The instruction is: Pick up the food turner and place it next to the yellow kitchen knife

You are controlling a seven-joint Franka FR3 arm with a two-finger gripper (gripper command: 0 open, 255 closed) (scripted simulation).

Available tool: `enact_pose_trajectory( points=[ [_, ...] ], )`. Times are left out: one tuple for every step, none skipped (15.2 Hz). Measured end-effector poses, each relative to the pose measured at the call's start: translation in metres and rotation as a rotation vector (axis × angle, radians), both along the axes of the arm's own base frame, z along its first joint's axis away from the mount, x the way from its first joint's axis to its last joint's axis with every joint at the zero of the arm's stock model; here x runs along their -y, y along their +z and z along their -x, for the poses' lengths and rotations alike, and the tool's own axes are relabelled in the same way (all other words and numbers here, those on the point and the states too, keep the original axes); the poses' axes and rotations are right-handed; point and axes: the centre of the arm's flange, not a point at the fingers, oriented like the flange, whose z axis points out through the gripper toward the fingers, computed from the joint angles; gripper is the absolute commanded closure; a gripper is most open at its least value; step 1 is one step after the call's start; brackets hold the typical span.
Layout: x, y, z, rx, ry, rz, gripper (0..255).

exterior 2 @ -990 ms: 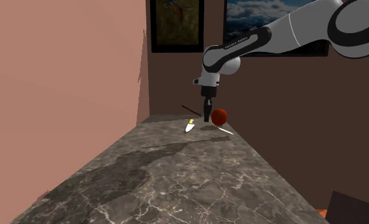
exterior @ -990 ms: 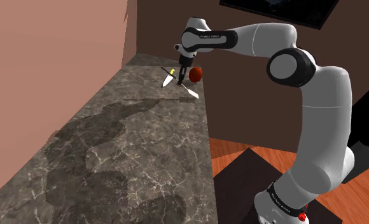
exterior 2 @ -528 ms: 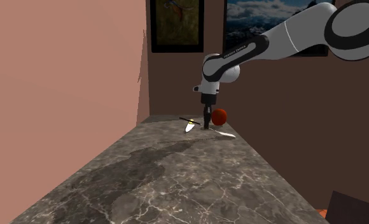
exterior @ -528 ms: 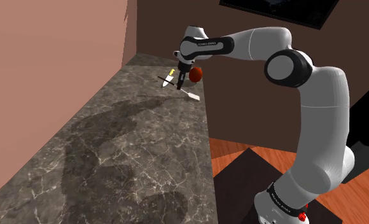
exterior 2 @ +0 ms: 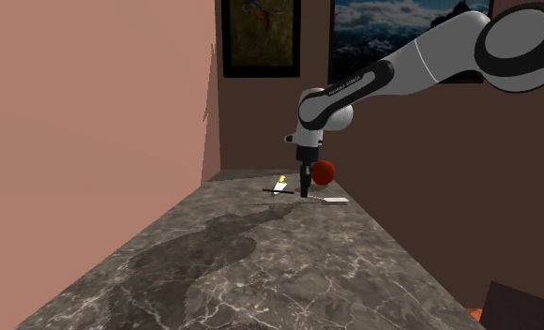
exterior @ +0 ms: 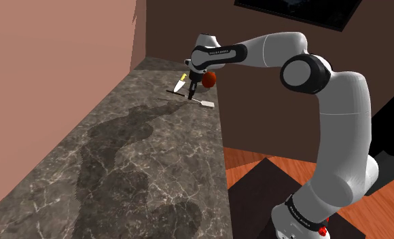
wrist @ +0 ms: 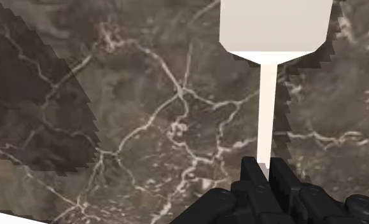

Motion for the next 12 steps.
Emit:
enact_pose_trajectory(
  points=[
    [0.000, 0.000, 0.000, 0.000, 0.000, 0.000, 255],
    [0.000, 0.000, 0.000, 0.000, 0.000, 0.000, 255],
    [0.000, 0.000, 0.000, 0.000, 0.000, 0.000, 0],
    [0.000, 0.000, 0.000, 0.000, 0.000, 0.000, 0],
    [0.000, 0.000, 0.000, 0.000, 0.000, 0.000, 0],
    [0.000, 0.000, 0.000, 0.000, 0.000, 0.000, 0],
    [0.000, 0.000, 0.000, 0.000, 0.000, 0.000, 0],
    [0.000, 0.000, 0.000, 0.000, 0.000, 0.000, 0],
    [0.000, 0.000, 0.000, 0.000, 0.000, 0.000, 0],
    [0.000, 0.005, 0.001, 0.000, 0.000, 0.000, 0],
    [-0.001, 0.017, 0.000, 0.001, 0.000, 0.000, 0],
    [-0.001, 0.027, 0.000, 0.001, 0.000, 0.000, 0]
  ],
)
